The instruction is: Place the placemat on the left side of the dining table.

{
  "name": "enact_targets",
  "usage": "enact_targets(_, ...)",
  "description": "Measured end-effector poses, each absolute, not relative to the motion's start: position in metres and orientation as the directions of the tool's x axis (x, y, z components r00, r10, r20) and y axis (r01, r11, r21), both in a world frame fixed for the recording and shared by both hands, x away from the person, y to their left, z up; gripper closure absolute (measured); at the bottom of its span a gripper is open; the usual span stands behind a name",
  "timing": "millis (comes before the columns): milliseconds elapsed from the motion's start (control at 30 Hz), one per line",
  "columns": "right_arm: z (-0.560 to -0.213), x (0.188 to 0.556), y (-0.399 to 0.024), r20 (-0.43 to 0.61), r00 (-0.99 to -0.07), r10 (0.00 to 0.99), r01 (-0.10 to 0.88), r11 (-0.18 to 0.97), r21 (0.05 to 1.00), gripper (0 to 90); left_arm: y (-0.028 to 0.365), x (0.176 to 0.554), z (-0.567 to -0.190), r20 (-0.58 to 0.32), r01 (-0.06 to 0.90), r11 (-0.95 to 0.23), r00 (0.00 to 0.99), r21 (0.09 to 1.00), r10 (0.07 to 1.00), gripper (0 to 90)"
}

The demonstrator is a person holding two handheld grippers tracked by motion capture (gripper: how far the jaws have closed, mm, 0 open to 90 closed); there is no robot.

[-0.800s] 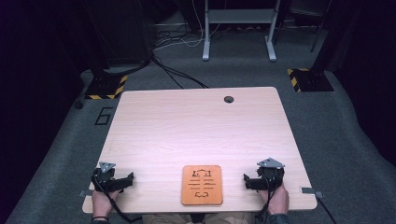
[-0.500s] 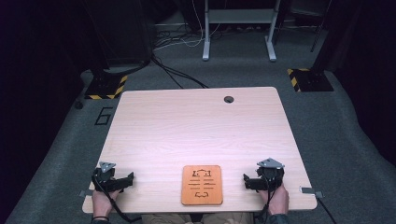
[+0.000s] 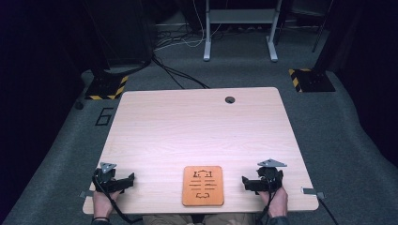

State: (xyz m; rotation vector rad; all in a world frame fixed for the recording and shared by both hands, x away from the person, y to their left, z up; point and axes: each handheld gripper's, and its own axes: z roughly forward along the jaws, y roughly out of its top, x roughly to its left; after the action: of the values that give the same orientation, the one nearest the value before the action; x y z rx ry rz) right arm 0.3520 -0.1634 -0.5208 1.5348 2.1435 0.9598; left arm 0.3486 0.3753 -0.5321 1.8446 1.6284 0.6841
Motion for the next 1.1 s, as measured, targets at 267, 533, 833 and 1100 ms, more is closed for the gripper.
enact_targets(267,-0.515,0.349,-0.130,0.134,-0.426,0.895,0.688,0.224,0.690,0.0,0.375,0.348,-0.532,-0.003,0.694,-0.081,0.119,0.715,0.993,0.0)
enact_targets(533,-0.514,0.352,-0.109,0.144,-0.451,0.881,0.685,0.238,0.688,0.0,0.375,0.348,-0.532,-0.004,0.694,-0.080,0.118,0.716,0.993,0.2)
enact_targets(833,-0.518,0.362,-0.079,0.131,-0.492,0.861,0.692,0.295,0.658,0.0,0.375,0.348,-0.532,-0.004,0.694,-0.079,0.118,0.716,0.993,0.1)
enact_targets(1100,-0.517,0.364,-0.074,0.108,-0.498,0.860,0.687,0.316,0.654,0.0,0.375,0.348,-0.532,-0.004,0.695,-0.080,0.118,0.715,0.993,0.1)
